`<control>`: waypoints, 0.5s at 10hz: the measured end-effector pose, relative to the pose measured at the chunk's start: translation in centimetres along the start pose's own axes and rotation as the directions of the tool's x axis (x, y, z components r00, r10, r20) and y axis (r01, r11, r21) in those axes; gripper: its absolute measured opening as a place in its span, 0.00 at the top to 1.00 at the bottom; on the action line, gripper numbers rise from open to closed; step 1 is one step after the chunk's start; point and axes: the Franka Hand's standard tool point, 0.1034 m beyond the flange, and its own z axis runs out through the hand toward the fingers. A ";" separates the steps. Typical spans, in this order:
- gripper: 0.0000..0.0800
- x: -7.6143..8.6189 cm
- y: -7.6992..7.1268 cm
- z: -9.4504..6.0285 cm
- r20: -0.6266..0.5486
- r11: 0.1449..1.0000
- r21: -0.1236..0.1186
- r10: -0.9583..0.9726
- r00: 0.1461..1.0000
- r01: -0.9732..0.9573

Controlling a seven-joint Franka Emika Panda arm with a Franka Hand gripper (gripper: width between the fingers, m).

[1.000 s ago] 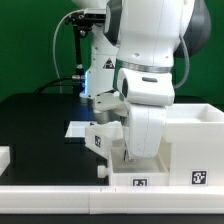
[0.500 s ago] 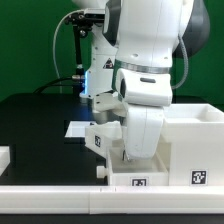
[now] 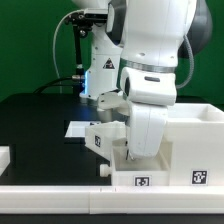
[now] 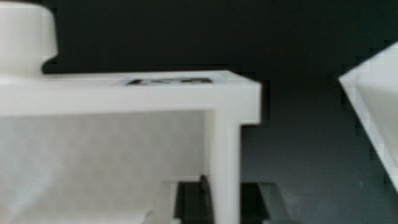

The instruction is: Assemble drawer

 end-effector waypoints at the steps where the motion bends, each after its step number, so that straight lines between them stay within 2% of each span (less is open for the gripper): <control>1: 0.96 0.1 0.0 0.0 0.000 1.000 0.001 0.012 1.000 -0.012; 5: 0.96 -0.1 0.0 0.1 0.006 1.000 0.001 0.003 1.000 -0.003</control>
Offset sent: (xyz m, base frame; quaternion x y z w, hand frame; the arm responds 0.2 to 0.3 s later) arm 0.0040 0.0218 -0.0031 0.0141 0.0024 -0.0936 0.9955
